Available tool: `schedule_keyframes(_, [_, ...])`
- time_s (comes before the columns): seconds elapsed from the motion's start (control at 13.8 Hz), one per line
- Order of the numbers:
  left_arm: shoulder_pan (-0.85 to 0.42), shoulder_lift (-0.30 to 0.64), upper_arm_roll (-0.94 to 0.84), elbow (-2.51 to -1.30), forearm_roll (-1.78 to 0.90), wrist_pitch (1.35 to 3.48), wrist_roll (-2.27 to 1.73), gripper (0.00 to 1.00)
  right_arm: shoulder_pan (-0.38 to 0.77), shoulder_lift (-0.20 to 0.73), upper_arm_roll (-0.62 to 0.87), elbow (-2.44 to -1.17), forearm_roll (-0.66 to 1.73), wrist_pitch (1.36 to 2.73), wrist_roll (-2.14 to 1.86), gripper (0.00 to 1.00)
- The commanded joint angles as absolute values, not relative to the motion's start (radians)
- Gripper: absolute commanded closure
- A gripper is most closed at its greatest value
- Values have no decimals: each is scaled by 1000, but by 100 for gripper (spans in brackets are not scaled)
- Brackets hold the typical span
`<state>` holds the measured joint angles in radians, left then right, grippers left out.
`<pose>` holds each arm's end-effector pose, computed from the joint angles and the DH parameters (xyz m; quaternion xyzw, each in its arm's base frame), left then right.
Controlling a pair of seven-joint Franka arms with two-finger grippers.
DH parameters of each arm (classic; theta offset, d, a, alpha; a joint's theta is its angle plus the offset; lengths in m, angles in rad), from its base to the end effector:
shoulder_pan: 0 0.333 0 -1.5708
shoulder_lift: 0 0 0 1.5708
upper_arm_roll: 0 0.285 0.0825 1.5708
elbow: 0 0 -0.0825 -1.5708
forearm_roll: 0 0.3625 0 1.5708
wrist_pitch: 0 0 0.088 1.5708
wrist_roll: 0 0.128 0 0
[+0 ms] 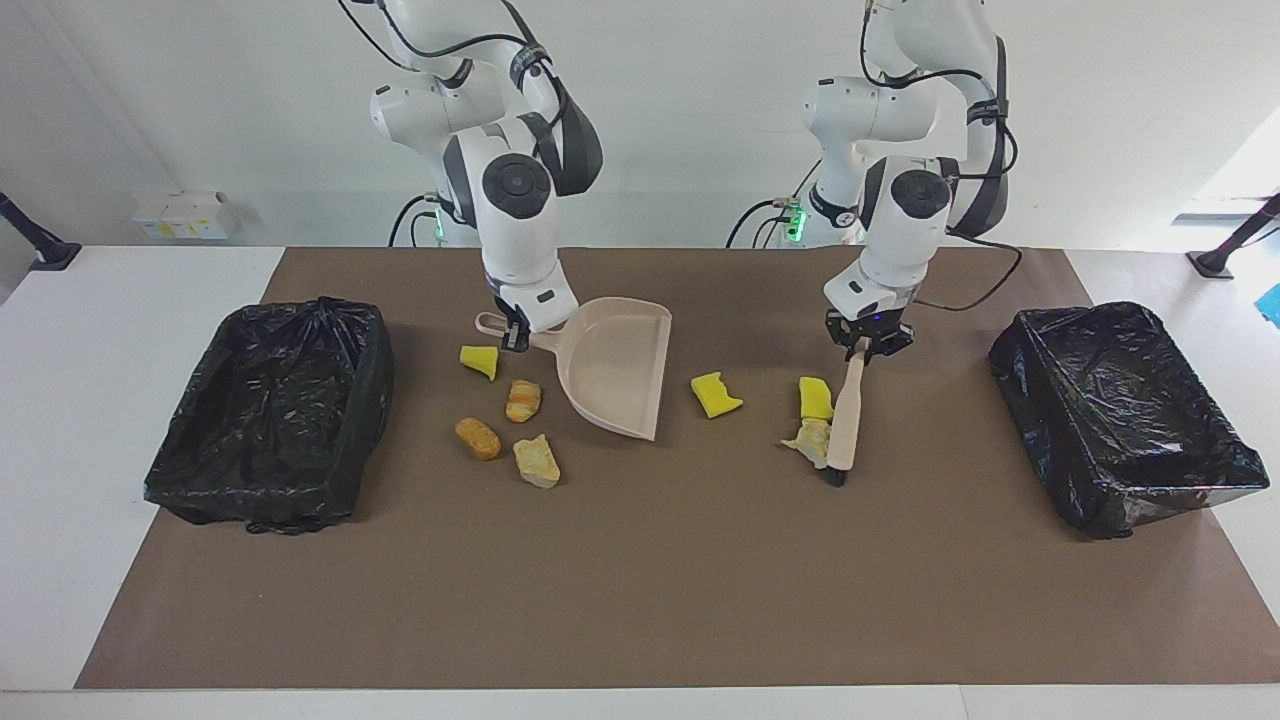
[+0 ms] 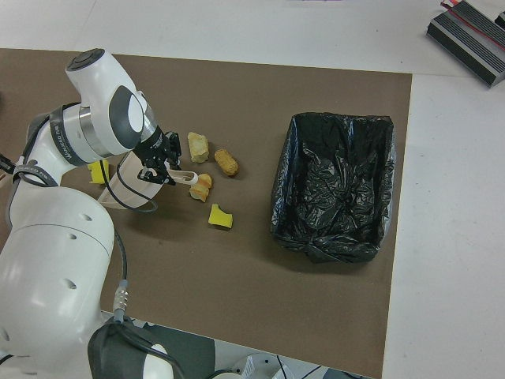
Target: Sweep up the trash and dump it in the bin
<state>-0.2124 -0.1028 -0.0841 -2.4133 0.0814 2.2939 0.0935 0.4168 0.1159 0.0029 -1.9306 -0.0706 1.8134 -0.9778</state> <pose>0.4430 -0.1317 0.3121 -0.9749 0.2200 0.0050 0.0353 0.4880 0.2098 0.3692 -0.7520 -0.6480 0.1208 0.0004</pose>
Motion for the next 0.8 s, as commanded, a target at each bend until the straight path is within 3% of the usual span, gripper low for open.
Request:
schedule_keyframes(0.0, [-273, -141, -71, -2442, 45, 2257, 98, 100, 429, 48, 5, -2029, -115, 1865, -960, 100])
schedule_keyframes(0.22, [-327, -143, -71, -2444, -6, 2243, 40, 100, 446, 34, 6, -2109, -123, 1940, -887, 100])
schedule_keyframes(0.72, [-520, -144, -72, -2439, -110, 2246, -118, 100, 486, 49, 6, -2134, -130, 1983, -805, 100])
